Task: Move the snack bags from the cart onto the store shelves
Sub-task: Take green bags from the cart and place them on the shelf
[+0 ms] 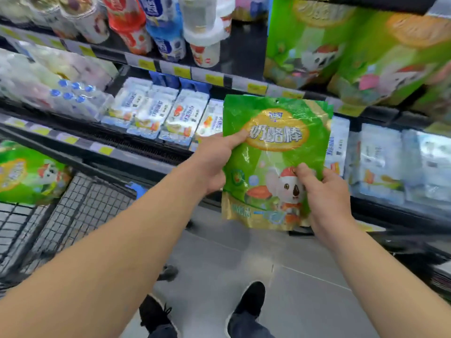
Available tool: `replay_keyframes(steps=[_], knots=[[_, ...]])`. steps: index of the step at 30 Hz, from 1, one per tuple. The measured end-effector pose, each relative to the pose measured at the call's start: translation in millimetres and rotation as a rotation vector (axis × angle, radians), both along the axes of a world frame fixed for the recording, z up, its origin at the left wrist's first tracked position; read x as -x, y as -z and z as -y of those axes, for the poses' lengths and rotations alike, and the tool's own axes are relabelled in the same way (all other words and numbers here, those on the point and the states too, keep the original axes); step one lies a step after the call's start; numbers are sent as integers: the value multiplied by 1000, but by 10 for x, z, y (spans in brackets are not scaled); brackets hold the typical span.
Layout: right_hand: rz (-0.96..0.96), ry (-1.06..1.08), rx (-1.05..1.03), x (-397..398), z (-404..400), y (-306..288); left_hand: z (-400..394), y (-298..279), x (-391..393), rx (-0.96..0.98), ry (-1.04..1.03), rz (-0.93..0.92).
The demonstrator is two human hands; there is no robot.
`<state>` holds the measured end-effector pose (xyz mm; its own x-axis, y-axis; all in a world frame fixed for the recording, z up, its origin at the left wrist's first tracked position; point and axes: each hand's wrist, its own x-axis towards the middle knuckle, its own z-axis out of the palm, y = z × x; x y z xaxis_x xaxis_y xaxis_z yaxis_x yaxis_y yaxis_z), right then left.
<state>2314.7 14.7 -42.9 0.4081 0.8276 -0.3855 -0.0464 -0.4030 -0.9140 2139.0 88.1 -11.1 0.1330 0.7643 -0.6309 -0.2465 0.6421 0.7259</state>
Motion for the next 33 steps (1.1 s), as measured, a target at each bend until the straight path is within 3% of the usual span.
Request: replay_keyframes(steps=[5,8,11,19,25,30,33], knots=[[-115,181,33,-795,24,18,5,93,-795,-51,187,-35],[-182,306,35,-988,-57,51,94,212,-912,-74,351,-94],[-153,322,-7,-1112,-154,57,154,297,-1011,-106,381,-180],[240,413,-11,-1495,-447,-25,-438,347,-1642,-210,307,-263],[908,174,-236,-1297,-469,21,-974,280,-1952,-292,267,-172],[948,-18,-96,-1388,-837,61,-1342,305,-2174,-374,177,-161],[979,-105,-33,-1509,-1023,127,-1494,407,-2229,-559,243,-371]])
